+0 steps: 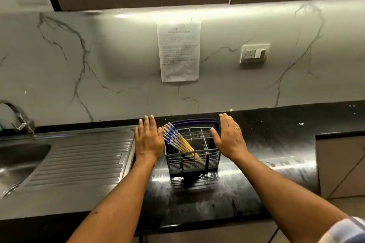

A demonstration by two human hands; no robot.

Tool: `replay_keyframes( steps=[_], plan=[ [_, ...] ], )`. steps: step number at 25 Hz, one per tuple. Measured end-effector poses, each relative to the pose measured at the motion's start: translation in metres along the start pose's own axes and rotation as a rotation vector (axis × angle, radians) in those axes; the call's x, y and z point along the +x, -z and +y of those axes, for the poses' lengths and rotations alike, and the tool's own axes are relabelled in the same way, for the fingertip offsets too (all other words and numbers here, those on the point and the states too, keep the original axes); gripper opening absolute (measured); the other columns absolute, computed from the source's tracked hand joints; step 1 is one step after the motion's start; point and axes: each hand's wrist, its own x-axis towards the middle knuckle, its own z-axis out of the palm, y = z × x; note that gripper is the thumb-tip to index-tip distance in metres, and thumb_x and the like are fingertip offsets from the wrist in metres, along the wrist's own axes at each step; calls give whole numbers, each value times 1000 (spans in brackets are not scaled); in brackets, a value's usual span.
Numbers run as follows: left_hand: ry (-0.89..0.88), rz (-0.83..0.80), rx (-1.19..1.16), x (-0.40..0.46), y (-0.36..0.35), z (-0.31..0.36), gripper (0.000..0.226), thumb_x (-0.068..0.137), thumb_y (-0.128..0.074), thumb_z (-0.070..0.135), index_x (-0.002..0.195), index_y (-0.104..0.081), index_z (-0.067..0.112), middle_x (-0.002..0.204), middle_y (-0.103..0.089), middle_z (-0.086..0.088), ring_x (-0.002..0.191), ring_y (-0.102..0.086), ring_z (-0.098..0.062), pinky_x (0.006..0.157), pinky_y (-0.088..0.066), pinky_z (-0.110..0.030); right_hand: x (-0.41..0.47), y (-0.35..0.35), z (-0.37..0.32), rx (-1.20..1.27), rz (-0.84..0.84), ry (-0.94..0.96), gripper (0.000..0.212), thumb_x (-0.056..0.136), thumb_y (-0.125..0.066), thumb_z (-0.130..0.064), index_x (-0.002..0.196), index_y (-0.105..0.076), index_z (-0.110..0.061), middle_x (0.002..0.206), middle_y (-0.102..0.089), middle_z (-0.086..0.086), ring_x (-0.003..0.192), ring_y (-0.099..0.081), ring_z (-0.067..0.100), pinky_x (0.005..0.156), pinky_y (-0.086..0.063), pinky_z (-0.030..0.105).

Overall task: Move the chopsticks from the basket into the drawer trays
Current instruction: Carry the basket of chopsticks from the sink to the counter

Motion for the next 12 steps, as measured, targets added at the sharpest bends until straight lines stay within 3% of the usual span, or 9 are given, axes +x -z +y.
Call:
replay_keyframes(
  steps=[4, 7, 8, 10, 11, 12],
  plan=[
    [456, -52, -534, 4, -31, 5, 61, 106, -23, 43, 157, -19, 9, 161, -28, -17, 149, -26, -33, 120, -20, -39, 5, -34, 10, 143, -87, -185, 67, 97, -51, -39, 151, -29, -7, 156, -34, 14, 145, -31, 31, 117, -29, 49],
    [837, -56, -1015, 1, -49, 15, 68, 104, -18, 53, 150, -37, 6, 154, -42, -17, 140, -41, -34, 113, -32, -37, 7, -55, 15, 389, -126, -371, 65, 94, -56, -34, 148, -32, -9, 151, -40, 14, 139, -40, 33, 113, -36, 51],
    [934, -76, -1170, 0, -53, 17, 66, 105, -21, 51, 145, -44, 3, 147, -50, -17, 131, -52, -32, 106, -42, -35, 10, -58, 16, 460, -151, -432, 61, 93, -57, -31, 146, -35, -11, 147, -46, 13, 135, -44, 33, 111, -38, 51],
    [1005, -144, -1370, -4, -58, 21, 51, 105, -36, 41, 122, -63, 2, 120, -65, -15, 90, -72, -22, 71, -56, -25, 12, -67, 20, 573, -192, -537, 40, 91, -56, -23, 130, -50, -18, 127, -62, 9, 119, -58, 33, 103, -45, 49],
    [983, -193, -1343, -4, -62, 21, 39, 103, -43, 36, 107, -69, 7, 110, -68, -13, 73, -72, -16, 58, -54, -22, 12, -72, 23, 628, -206, -572, 33, 89, -54, -16, 121, -55, -21, 117, -67, 7, 111, -62, 31, 99, -48, 49],
    [949, -244, -1290, -5, -65, 22, 30, 101, -48, 32, 97, -71, 14, 106, -71, -11, 70, -70, -14, 55, -52, -23, 10, -76, 24, 675, -221, -599, 34, 86, -51, -8, 115, -58, -23, 111, -69, 7, 105, -64, 29, 96, -51, 47]
  ],
)
